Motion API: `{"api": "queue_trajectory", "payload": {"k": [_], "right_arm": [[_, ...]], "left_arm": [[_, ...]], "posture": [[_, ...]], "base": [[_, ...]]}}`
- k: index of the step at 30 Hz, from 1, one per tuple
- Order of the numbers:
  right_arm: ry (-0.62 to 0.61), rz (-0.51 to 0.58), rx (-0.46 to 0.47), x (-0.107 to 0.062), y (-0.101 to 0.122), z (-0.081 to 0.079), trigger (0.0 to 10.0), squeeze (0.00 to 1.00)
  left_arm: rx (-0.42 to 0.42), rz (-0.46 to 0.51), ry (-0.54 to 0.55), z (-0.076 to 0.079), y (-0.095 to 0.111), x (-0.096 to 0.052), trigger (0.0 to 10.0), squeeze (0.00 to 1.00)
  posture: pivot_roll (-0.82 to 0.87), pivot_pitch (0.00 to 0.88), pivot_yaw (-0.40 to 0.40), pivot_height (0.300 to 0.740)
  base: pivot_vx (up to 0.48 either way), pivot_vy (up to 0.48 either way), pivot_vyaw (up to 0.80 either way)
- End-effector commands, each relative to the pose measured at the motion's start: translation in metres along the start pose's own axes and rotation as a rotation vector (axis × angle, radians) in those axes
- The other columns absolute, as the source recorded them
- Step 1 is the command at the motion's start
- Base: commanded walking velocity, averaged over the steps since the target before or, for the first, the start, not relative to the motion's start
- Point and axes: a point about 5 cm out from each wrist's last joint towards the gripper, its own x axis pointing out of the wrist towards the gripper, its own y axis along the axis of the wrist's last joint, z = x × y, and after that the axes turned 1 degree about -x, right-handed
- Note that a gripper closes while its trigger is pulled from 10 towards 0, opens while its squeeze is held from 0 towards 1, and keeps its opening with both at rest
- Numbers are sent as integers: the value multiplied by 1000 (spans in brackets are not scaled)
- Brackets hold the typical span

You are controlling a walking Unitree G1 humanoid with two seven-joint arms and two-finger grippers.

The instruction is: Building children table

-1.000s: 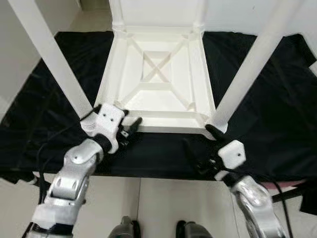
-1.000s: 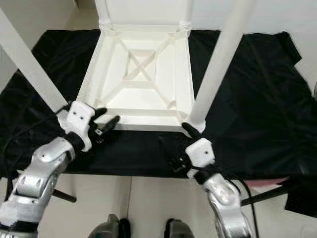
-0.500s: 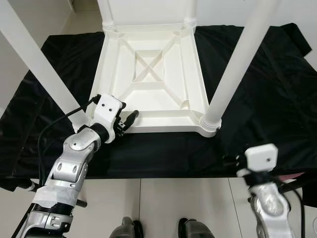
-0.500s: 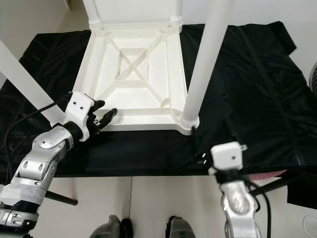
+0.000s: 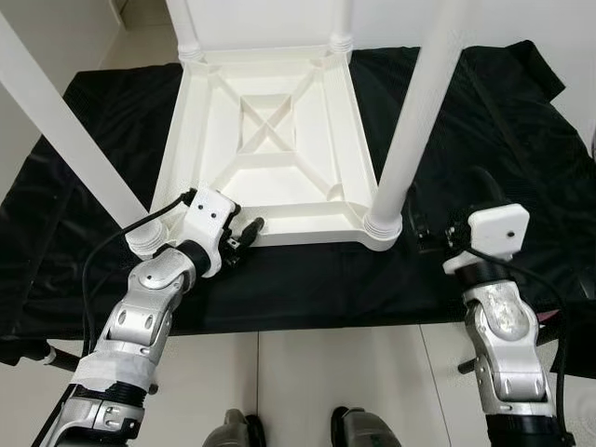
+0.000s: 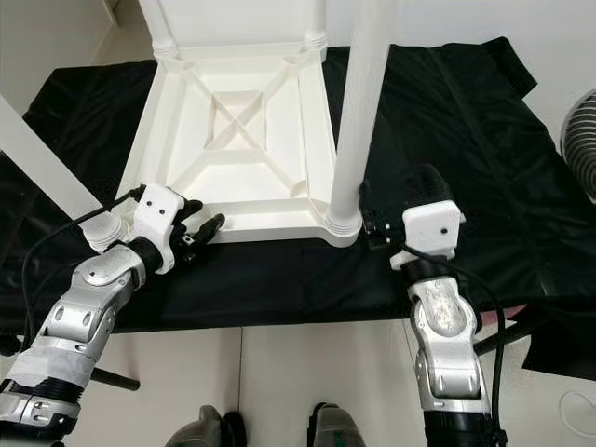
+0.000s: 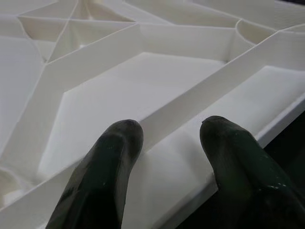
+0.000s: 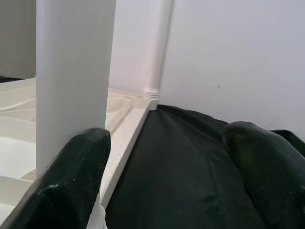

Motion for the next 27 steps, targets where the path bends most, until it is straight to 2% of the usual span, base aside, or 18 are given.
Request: {"api": "queue_trajectory", "payload": {"k": [1,6,10,13,15,16,18,21,22,24,27], "right_arm": [[97,72,48,11,13,-10,10000,0],[129,58,61,10,13,-3,10000,0],[146,50,70,4,18,12,10000,0],[158,51,75,3,19,14,10000,0],[196,42,96,0,21,16,10000,0],[229,26,129,-2,23,22,10000,0],[229,26,129,-2,23,22,10000,0],[305,17,151,-4,30,32,10000,0],[305,17,151,-4,30,32,10000,0],[406,5,165,-7,33,33,10000,0],[406,5,165,-7,33,33,10000,0]], "left_arm": [[-6,-13,96,-3,-6,-3,10000,0],[-9,-6,104,-3,-6,-2,10000,0],[-18,-1,112,-3,-7,-4,10000,0],[-18,-1,113,-3,-7,-4,10000,0],[-19,-3,113,-4,-8,-4,10000,0],[-19,-6,111,-4,-9,-5,10000,0],[-19,-6,111,-4,-9,-5,10000,0],[-16,-10,103,-6,-9,-4,10000,0],[-16,-10,103,-6,-9,-4,10000,0],[-13,-9,96,-7,-7,-2,10000,0],[-13,-9,96,-7,-7,-2,10000,0]], "posture": [[-77,131,39,740],[-77,131,39,740],[-86,130,40,740],[-86,130,40,740],[-98,133,53,740],[-102,134,58,740],[-102,134,58,740],[-111,137,73,740],[-111,137,73,740],[-110,137,81,740],[-110,137,81,740]], "base": [[0,0,0],[0,0,0],[0,0,0],[0,0,0],[0,0,0],[0,0,0],[0,0,0],[0,0,0],[0,0,0],[0,0,0],[0,0,0]]}}
